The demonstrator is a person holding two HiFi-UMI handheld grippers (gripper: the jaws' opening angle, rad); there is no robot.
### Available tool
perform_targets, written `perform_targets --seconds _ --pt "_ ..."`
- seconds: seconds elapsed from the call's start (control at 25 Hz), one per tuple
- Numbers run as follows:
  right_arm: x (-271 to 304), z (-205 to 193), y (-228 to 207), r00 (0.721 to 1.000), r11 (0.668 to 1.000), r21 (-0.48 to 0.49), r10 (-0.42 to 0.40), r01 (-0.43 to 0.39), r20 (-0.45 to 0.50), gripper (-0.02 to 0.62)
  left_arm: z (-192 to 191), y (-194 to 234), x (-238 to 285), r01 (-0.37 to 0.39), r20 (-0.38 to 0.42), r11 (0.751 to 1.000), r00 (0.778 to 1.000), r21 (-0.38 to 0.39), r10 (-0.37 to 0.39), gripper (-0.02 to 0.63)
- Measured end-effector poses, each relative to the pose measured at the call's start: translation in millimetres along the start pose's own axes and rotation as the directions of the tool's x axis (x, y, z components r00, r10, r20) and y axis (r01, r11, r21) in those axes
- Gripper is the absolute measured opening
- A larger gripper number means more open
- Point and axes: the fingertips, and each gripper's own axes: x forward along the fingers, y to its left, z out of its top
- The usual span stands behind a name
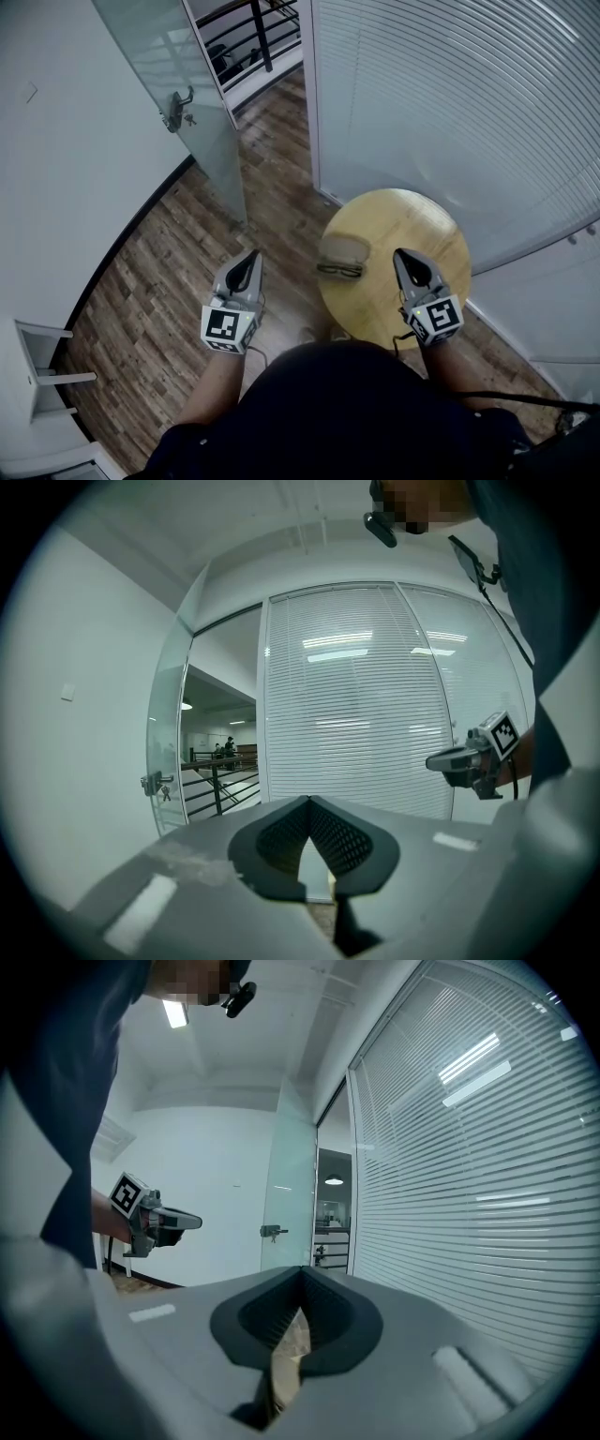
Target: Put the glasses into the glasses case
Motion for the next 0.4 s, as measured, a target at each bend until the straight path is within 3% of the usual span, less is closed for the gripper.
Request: perform_targets --seconds 0.4 --pt "7.0 0.9 -0.9 1.0 0.999 0.029 0.013 -0.013 0.009 0.009 -6.6 3.4 5.5 0.0 0.001 1.0 1.0 -0.016 0.0 0.003"
